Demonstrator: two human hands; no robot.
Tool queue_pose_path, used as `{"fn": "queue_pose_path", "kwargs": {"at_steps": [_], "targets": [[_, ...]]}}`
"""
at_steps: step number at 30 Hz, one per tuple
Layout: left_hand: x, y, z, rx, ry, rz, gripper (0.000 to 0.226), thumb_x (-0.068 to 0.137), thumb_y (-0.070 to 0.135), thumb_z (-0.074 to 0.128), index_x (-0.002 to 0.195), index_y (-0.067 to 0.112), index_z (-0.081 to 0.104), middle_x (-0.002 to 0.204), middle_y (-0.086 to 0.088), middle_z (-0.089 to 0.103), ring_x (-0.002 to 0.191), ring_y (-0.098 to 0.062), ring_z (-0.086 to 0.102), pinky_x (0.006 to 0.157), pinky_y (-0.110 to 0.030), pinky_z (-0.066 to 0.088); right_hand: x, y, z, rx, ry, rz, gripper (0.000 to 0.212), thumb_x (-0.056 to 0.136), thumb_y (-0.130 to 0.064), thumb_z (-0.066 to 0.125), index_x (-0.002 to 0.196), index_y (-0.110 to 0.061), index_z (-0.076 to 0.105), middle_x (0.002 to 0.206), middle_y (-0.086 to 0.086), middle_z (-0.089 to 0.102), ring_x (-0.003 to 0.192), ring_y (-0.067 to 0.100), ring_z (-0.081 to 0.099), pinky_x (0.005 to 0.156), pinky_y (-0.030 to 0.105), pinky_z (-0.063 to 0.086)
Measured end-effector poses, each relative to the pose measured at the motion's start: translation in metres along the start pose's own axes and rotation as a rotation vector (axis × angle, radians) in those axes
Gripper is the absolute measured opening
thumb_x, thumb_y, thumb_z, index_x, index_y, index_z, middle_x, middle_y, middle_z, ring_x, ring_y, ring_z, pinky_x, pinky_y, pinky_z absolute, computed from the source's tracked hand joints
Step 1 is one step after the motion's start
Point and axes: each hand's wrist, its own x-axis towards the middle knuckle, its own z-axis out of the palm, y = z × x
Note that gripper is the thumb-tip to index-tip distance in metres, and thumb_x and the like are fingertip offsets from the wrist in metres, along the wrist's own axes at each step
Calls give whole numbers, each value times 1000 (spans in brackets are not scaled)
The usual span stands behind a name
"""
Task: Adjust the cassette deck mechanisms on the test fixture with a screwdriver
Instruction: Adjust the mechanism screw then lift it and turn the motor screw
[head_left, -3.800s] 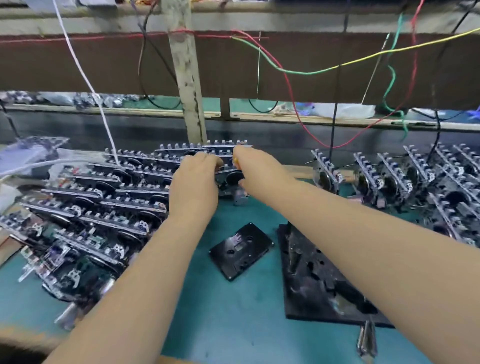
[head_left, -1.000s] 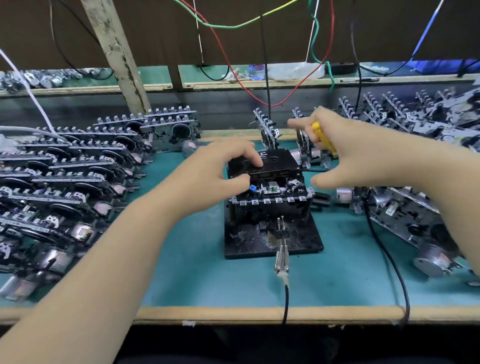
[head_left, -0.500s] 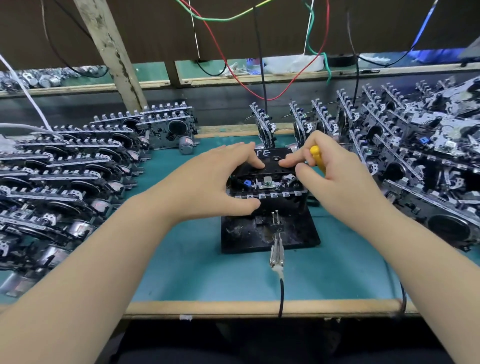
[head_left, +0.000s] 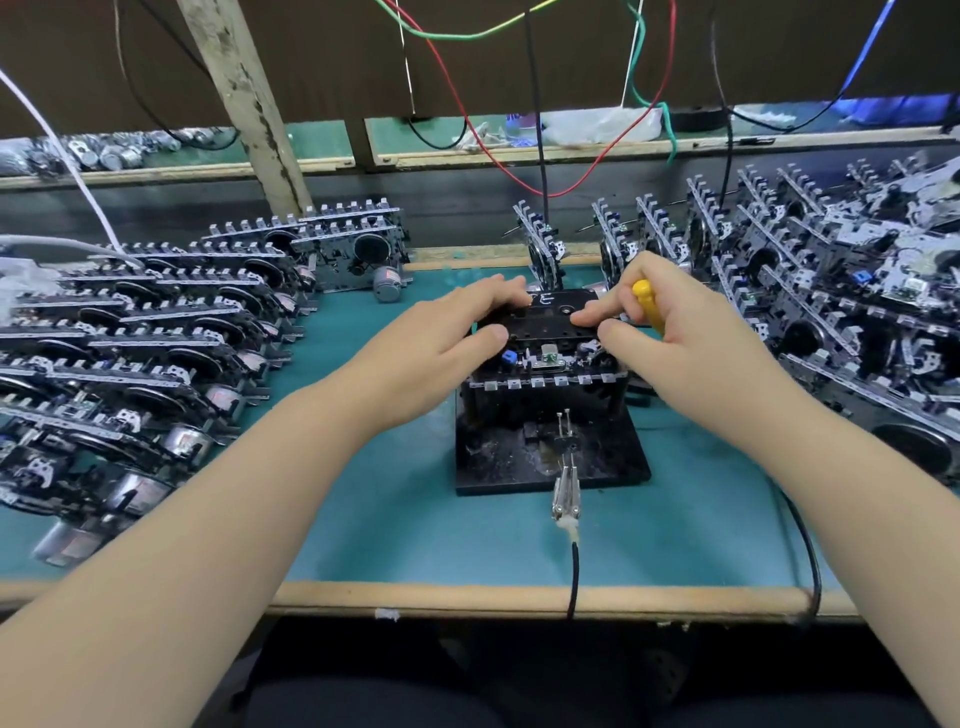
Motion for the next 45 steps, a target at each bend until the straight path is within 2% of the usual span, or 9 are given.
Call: {"fn": "queue_pose_path", "kwargs": {"at_steps": [5,10,14,16,20,28,34,39,45], "targets": [[1,6,-7,23,-24,-46,38,105,24,46,139,41,49,150,29,42,133,4,42,102,-21,32,6,-10,-12,-85,-53,-36,30,92,-13,57,76,-25,35,95,-25,73,72,-8,56,59,9,38],[6,11,-10,77,-51,-71,46,102,19,48,145,33,42,151,18,46,137,6,40,97,5,19,12,-19,-13,-189,-69,-35,28,93,-16,56,75,-22,36,84,-19,73,85,-13,63,66,12,39],[5,16,-10,135,-77,-75,52,101,28,48,151,34,35,155,19,41,141,-1,40,117,-29,31,12,-14,-10,-97,-45,31,30,94,-14,56,74,-19,35,80,-13,73,99,-8,66,69,26,44],[1,17,-11,95,-96,-80,69,89,46,55,153,38,29,155,24,37,139,1,40,116,-28,31,9,-12,-9,-47,-43,47,31,96,-17,57,74,-18,35,84,-10,75,100,-11,66,64,18,42],[0,17,-11,200,-99,-18,103,74,46,75,157,37,15,157,25,34,139,-2,39,100,-13,29,2,-5,-7,61,-43,62,30,96,-17,58,75,-18,37,93,-16,77,107,-7,65,96,38,51],[0,17,-4,180,5,13,74,75,32,75,140,34,40,142,14,55,126,-14,55,103,-39,44,-5,-2,2,96,23,53,29,94,-19,58,75,-23,36,97,-24,74,109,-4,65,100,47,48],[-8,0,13,221,65,104,46,89,41,60,133,35,50,168,3,16,155,-10,-4,126,-41,4,-12,3,6,182,32,62,29,96,-14,57,78,-20,36,102,-23,75,117,-8,59,109,42,43],[-27,-5,34,306,230,147,81,70,66,70,142,37,47,170,-3,-5,155,-23,-13,117,-64,20,-15,8,8,257,33,54,30,96,-10,57,78,-17,35,107,-20,75,120,-8,58,112,37,40],[-30,11,65,85,354,-28,93,58,71,76,139,41,43,169,3,-10,155,-19,-14,120,-53,16,-17,15,12,319,54,31,33,97,-4,56,78,-19,33,109,-17,75,124,-4,57,112,36,40]]}}
